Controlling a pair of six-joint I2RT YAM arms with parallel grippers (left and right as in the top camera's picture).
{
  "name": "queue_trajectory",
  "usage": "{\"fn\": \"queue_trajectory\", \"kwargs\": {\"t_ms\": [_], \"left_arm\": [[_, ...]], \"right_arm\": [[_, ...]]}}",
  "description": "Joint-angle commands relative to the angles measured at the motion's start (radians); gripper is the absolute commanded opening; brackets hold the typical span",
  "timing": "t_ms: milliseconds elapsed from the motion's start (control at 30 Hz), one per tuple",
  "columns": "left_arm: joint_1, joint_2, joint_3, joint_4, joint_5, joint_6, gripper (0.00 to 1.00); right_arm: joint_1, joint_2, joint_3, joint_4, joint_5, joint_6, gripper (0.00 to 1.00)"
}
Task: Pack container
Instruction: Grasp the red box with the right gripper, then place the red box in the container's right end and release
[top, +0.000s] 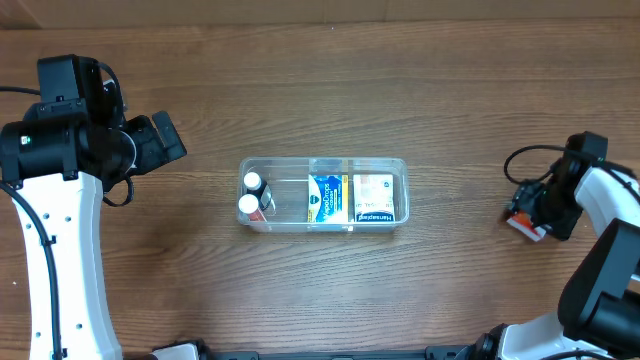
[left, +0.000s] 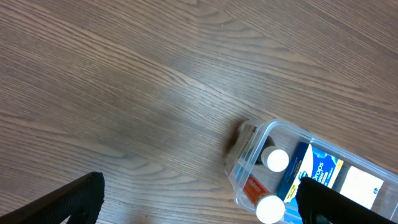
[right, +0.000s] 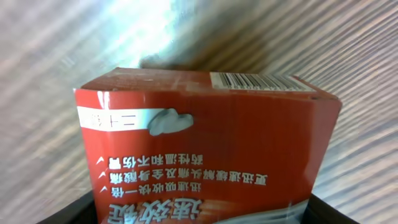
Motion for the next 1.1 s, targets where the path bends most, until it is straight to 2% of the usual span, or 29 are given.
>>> {"fn": "queue_trajectory", "kwargs": {"t_ms": [0, 100, 167, 300, 533, 567, 800, 933, 1067], "left_arm": [[0.004, -0.005, 0.001, 0.003, 0.000, 0.020, 1.00], [0.004, -0.005, 0.001, 0.003, 0.000, 0.020, 1.00], [0.004, -0.005, 0.001, 0.003, 0.000, 0.020, 1.00], [0.004, -0.005, 0.001, 0.003, 0.000, 0.020, 1.00], [0.004, -0.005, 0.001, -0.001, 0.000, 0.019, 1.00], [0.004, -0.005, 0.001, -0.003, 0.000, 0.019, 1.00], [0.004, -0.005, 0.001, -0.005, 0.000, 0.019, 1.00], [0.004, -0.005, 0.001, -0.005, 0.000, 0.019, 1.00], [0.004, -0.005, 0.001, -0.006, -0.001, 0.020, 1.00]], "right_arm": [[-0.001, -0.098, 0.100, -0.046, -0.032, 0.068, 0.73], [0.010, -0.158, 0.162, -0.126, -0.098, 0.113, 0.71], [0.039, -0.203, 0.208, -0.198, -0.182, 0.113, 0.61], [0.148, -0.291, 0.274, -0.298, -0.196, 0.113, 0.61], [0.473, -0.459, 0.327, -0.309, -0.172, 0.200, 0.63], [0.571, -0.477, 0.329, -0.301, -0.152, 0.233, 0.63], [0.875, -0.422, 0.329, -0.260, -0.013, 0.267, 0.63], [0.956, -0.318, 0.329, -0.233, -0.012, 0.269, 0.64], [0.962, -0.183, 0.328, -0.226, -0.027, 0.324, 0.65]]}}
